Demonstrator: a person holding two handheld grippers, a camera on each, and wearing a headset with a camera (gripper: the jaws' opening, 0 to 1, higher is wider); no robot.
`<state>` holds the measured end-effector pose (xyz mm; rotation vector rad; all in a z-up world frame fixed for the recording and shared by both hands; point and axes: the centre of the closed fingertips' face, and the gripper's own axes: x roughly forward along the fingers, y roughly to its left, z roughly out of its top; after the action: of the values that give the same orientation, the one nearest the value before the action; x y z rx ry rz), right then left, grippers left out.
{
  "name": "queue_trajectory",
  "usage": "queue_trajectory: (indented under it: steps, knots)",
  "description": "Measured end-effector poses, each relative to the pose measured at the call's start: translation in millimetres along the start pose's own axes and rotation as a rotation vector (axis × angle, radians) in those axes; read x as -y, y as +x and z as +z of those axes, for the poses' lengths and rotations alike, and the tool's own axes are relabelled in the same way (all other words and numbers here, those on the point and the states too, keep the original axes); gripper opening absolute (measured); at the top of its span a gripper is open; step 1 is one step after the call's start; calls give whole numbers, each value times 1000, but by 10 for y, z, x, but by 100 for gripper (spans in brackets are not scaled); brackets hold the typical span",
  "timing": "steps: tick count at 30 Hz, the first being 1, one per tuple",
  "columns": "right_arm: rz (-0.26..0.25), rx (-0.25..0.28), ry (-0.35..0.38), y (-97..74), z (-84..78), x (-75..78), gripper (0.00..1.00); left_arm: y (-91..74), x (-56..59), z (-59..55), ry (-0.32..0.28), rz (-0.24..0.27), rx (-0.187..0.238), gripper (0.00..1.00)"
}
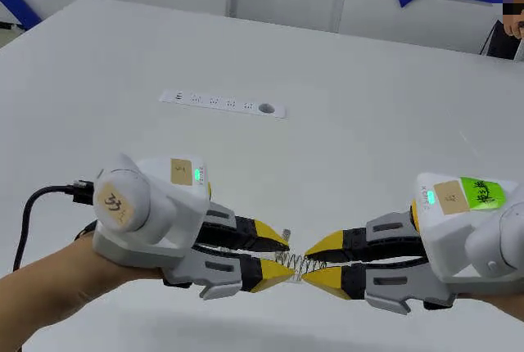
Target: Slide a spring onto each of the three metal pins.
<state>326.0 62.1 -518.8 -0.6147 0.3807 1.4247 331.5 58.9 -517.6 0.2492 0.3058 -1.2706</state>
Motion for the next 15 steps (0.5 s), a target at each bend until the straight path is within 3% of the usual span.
queue_trajectory:
  steps: [9,13,15]
  knots:
    - [11,-10,-19,0,-3,-6,11,21,7,-35,93,-1,-39,12]
    - [14,-12,-35,10,3,-11,11,15,7,-47,91,-1,-51,11]
    - [13,-8,-39,11,9,-6,11,5,5,-37,131,2,-51,10]
